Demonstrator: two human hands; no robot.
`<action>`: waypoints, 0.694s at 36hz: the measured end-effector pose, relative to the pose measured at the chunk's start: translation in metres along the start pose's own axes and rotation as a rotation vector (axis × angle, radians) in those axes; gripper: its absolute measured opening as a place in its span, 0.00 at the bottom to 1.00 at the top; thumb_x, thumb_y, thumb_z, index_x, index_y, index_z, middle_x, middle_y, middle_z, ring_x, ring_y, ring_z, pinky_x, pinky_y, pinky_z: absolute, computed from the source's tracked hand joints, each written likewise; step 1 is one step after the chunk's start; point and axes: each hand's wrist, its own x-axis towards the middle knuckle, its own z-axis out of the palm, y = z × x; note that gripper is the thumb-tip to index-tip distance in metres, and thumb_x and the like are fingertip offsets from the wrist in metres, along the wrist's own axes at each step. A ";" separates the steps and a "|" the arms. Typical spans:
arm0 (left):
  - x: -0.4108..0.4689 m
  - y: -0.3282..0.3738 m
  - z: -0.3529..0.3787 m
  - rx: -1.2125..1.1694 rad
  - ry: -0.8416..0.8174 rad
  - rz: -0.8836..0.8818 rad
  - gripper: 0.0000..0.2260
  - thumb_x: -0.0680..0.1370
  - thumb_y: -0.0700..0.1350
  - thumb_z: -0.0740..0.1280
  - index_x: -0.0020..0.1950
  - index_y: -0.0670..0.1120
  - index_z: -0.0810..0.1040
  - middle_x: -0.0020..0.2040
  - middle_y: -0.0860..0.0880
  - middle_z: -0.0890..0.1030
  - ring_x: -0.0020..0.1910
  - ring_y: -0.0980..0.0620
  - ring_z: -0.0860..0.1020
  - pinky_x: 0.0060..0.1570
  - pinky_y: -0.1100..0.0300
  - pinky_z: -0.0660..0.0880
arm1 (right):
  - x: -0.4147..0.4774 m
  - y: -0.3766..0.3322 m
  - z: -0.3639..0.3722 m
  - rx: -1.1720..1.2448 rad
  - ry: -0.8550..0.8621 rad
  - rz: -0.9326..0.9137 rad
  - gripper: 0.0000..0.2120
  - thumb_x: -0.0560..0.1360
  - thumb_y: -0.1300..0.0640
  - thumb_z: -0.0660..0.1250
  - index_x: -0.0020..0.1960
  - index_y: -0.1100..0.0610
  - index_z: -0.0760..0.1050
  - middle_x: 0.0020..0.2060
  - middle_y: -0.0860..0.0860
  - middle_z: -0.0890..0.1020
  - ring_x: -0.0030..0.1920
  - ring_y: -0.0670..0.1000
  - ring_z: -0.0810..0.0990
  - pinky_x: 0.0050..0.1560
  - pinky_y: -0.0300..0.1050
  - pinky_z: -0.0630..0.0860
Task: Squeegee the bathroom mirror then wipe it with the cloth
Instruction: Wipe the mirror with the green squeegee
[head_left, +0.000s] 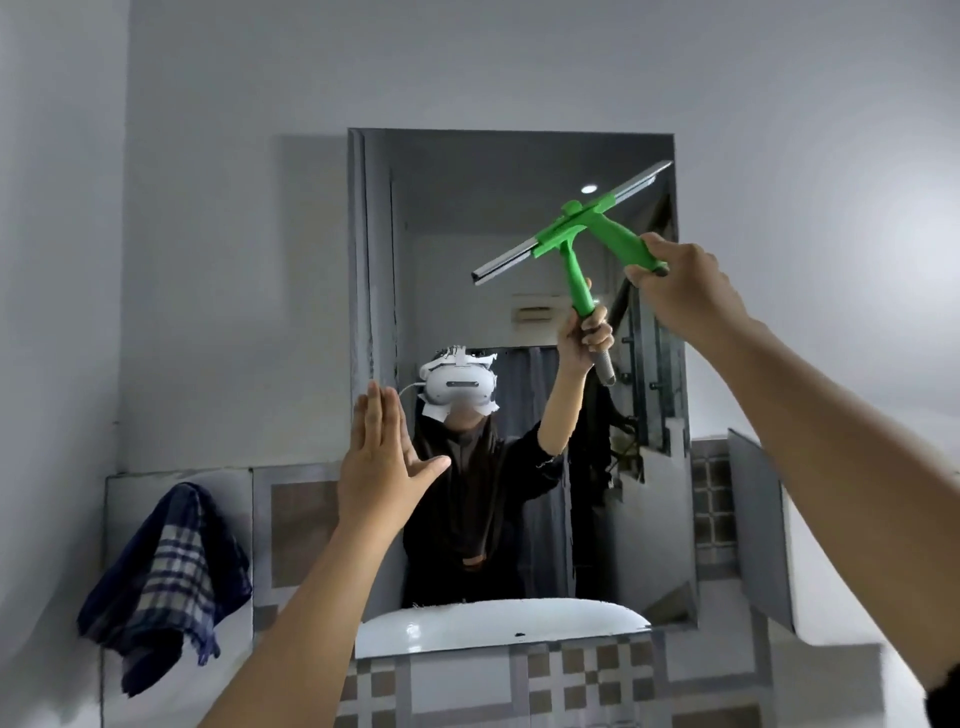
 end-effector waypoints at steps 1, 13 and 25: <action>0.000 0.000 0.000 0.000 -0.002 0.000 0.49 0.71 0.65 0.64 0.73 0.45 0.35 0.73 0.51 0.34 0.72 0.53 0.36 0.69 0.59 0.46 | -0.003 -0.002 0.004 0.029 -0.001 0.024 0.20 0.77 0.49 0.59 0.68 0.45 0.65 0.47 0.54 0.77 0.43 0.59 0.77 0.41 0.50 0.72; 0.000 0.004 -0.003 -0.022 -0.034 -0.028 0.48 0.71 0.62 0.67 0.75 0.43 0.38 0.77 0.45 0.38 0.75 0.47 0.39 0.72 0.54 0.49 | -0.054 -0.042 0.050 0.274 0.105 0.190 0.09 0.79 0.56 0.57 0.56 0.60 0.69 0.37 0.50 0.75 0.31 0.48 0.73 0.29 0.42 0.67; -0.001 0.004 -0.005 -0.015 -0.021 -0.003 0.47 0.72 0.60 0.68 0.76 0.41 0.41 0.77 0.43 0.41 0.76 0.44 0.42 0.72 0.55 0.49 | -0.084 -0.072 0.088 0.439 0.178 0.293 0.09 0.79 0.55 0.57 0.53 0.61 0.67 0.41 0.54 0.75 0.42 0.58 0.78 0.36 0.50 0.73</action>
